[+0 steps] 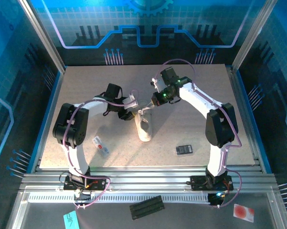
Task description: Tie the shoes
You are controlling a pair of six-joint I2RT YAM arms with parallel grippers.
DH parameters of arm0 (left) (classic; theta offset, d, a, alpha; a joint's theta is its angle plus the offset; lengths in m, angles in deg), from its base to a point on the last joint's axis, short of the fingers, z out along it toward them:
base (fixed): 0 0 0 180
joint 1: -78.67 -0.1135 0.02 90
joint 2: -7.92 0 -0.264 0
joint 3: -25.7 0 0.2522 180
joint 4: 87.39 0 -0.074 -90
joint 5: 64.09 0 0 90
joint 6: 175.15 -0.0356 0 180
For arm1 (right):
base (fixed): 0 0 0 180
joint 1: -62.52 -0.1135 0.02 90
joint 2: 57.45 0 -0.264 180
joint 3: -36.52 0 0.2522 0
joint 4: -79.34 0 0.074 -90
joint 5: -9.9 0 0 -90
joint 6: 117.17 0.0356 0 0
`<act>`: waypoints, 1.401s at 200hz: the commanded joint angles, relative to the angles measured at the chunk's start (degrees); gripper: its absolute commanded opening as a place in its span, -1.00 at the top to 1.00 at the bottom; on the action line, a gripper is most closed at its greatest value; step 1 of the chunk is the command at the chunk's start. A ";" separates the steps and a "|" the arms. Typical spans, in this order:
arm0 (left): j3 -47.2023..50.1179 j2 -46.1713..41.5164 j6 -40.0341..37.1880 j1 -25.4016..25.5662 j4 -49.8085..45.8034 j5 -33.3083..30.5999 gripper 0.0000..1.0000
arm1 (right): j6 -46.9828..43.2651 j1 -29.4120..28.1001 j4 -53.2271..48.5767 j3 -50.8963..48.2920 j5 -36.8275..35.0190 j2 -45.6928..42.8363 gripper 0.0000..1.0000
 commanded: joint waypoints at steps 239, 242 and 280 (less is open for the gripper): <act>14.10 -14.16 23.07 12.79 -5.42 -24.21 1.00 | 0.05 1.17 1.00 -13.67 2.71 -4.30 0.86; 14.04 -14.06 23.18 12.79 -5.19 -24.43 1.00 | 0.34 1.40 1.35 -14.03 2.75 -4.04 0.87; 14.69 -14.35 23.72 12.79 -1.42 -23.93 1.00 | 2.19 2.77 2.35 -15.10 3.13 0.24 0.86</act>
